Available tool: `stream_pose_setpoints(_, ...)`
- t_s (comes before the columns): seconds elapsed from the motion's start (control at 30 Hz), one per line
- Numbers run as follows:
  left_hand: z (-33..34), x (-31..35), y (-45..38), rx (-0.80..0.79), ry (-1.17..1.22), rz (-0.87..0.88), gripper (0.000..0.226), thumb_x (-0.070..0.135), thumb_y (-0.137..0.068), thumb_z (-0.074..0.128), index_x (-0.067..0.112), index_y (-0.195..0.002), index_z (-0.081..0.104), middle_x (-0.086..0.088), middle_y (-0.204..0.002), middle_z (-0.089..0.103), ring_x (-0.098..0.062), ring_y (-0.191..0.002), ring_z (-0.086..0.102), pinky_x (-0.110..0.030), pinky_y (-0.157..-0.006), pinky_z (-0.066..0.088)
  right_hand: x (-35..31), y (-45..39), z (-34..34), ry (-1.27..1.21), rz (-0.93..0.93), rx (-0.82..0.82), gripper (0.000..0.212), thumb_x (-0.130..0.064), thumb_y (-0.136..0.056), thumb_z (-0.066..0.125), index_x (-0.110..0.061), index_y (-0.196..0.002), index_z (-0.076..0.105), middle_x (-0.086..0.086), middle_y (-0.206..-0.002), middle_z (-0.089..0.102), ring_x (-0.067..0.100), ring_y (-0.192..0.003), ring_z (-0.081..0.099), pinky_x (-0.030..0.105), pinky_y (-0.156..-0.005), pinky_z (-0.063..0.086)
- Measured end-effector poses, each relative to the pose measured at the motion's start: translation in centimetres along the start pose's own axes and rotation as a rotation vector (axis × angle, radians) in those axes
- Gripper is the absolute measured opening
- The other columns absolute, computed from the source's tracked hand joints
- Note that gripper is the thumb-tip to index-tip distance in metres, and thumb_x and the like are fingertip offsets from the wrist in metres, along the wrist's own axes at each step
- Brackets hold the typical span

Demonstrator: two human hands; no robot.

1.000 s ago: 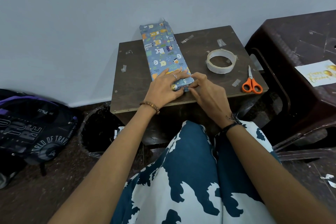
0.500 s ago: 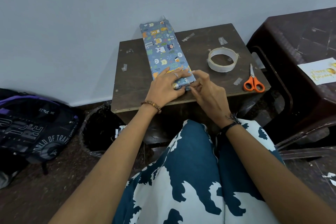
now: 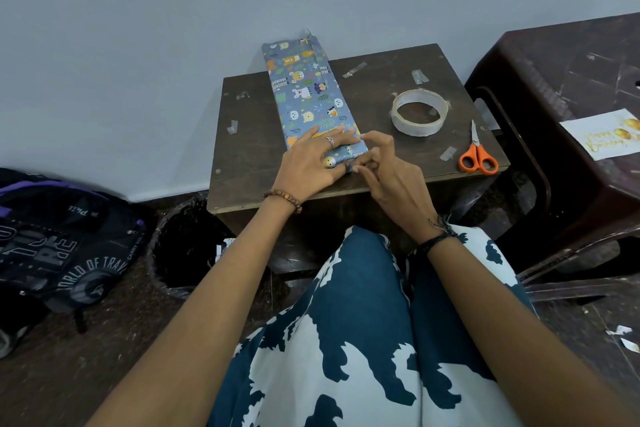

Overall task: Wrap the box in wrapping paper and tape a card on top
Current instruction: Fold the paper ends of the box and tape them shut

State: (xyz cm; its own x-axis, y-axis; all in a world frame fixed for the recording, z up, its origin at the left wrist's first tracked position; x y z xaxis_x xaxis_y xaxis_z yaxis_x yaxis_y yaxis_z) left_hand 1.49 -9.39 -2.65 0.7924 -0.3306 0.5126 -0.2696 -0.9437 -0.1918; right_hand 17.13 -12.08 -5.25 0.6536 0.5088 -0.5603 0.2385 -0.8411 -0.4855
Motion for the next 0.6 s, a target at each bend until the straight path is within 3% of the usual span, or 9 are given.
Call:
stream_pose_setpoints(0.1,0.5,-0.7,-0.1,0.000,-0.005,-0.010,0.042,0.032,-0.079,0.064,0.042,-0.119,0.055,0.020,-0.133,0.052,-0.005,-0.133,0.037,-0.033,-0.115,0.025,0.0,0.0,0.2,0.022,-0.006,0.009,0.044,-0.017,-0.093,0.055,-0.028,-0.121,0.024,-0.007,-0.090,0.069,0.015,-0.078,0.066,0.031,-0.056,0.045)
stream_pose_setpoints(0.27,0.2,0.2,0.0,0.031,0.010,0.041,0.038,0.024,-0.082,0.066,0.030,-0.119,0.059,0.017,-0.132,0.052,0.006,-0.127,0.036,-0.025,-0.116,0.016,0.0,0.0,0.4,0.054,0.027,0.037,0.041,-0.023,-0.094,0.055,-0.028,-0.119,0.024,-0.009,-0.087,0.068,0.012,-0.076,0.066,0.027,-0.052,0.040)
stream_pose_setpoints(0.6,0.3,0.1,0.2,0.051,0.023,0.069,0.038,0.018,-0.081,0.066,0.027,-0.118,0.061,0.013,-0.130,0.056,-0.001,-0.127,0.043,-0.017,-0.112,0.011,-0.3,-0.2,1.2,0.241,0.028,0.150,0.036,-0.042,-0.090,0.037,-0.022,-0.120,0.029,-0.003,-0.070,0.065,0.014,-0.058,0.063,0.024,-0.041,0.034)
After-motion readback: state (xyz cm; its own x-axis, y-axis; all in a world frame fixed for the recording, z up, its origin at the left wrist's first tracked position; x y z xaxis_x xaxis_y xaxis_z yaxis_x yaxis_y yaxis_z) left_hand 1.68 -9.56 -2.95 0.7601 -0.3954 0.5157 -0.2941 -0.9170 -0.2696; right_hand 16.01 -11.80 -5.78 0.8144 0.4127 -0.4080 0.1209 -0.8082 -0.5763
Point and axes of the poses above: each hand's wrist, its own y-axis away from the middle knuckle, its own z-axis out of the palm, x = y × z, the point moved 1 cm from there along -y, towards the middle knuckle
